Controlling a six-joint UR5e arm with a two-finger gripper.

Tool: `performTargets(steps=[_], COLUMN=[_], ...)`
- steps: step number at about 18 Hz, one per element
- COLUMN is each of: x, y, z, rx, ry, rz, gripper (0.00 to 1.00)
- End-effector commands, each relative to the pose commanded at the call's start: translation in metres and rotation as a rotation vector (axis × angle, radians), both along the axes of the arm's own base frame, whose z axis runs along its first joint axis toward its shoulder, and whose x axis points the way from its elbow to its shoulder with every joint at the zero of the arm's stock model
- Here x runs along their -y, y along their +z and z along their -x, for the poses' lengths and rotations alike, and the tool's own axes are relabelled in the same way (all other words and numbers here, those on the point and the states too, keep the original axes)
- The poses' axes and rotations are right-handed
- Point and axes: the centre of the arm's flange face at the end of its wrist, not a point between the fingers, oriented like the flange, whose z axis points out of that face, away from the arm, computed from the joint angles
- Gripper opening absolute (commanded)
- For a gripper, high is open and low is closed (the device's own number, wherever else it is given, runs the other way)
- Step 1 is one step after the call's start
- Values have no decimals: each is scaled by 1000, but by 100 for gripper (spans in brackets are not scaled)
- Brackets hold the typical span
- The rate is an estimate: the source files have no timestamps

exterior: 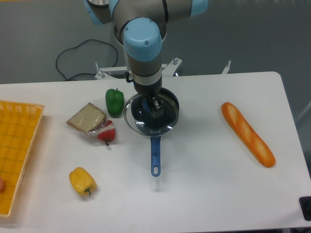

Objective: Place the lid on the table
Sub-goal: 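Grip the glass lid knob on the black saucepan with the gripper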

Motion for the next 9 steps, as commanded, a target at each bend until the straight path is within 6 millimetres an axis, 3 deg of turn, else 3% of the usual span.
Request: performTargets(steps=[9], x=[-1], y=[-2], z=[1], rx=[2], ry=[2], rz=[0], gripper=[57])
